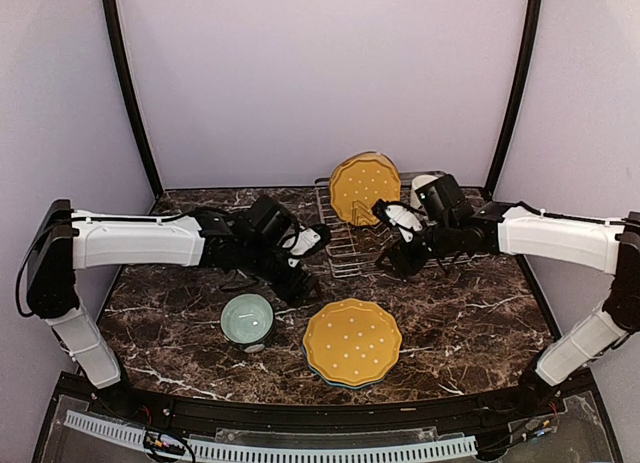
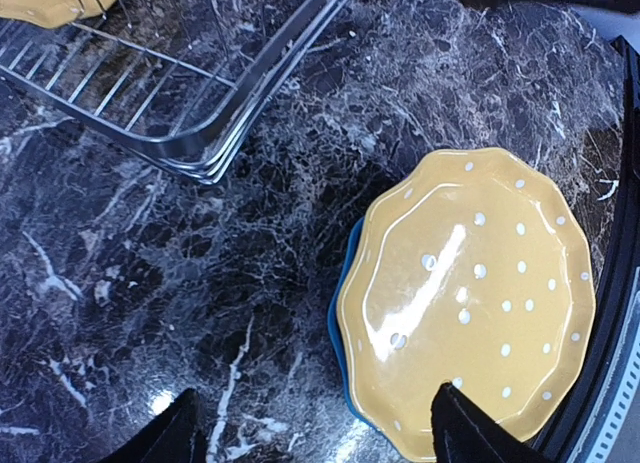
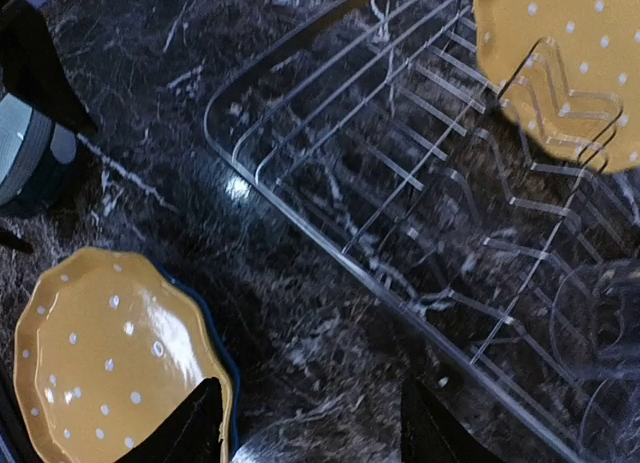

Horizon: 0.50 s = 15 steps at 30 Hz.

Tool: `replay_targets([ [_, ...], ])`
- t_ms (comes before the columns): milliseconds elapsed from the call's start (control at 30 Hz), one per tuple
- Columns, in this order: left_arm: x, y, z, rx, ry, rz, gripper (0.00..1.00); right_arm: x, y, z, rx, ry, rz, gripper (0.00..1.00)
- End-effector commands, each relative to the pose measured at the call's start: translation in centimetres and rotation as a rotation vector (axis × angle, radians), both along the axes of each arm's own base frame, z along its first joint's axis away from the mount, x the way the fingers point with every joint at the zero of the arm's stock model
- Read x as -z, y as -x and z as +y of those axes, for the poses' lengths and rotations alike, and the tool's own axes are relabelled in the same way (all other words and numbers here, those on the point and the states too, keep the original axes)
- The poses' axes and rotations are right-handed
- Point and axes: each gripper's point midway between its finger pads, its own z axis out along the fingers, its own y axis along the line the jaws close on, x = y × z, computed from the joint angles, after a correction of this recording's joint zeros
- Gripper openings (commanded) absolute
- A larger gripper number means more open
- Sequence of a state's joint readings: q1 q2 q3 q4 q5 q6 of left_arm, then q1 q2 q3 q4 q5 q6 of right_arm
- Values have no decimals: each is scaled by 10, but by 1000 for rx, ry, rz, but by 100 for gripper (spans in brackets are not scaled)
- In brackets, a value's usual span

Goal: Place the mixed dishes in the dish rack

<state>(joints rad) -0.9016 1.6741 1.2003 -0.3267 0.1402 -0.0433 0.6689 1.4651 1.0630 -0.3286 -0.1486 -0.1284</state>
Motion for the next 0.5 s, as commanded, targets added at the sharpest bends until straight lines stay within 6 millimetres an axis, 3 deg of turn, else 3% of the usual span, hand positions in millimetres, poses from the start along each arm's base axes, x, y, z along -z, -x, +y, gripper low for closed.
replay_targets([
  [0,17,12,-12,49,-16,122,75,37,53,-14,99,22,235,58],
  [233,47,17,-33,107,-28,238,56,68,97,-16,81,-5,406,56],
  [467,66,19,-36,134,-66,277,35,80,106,-16,76,-38,435,55],
])
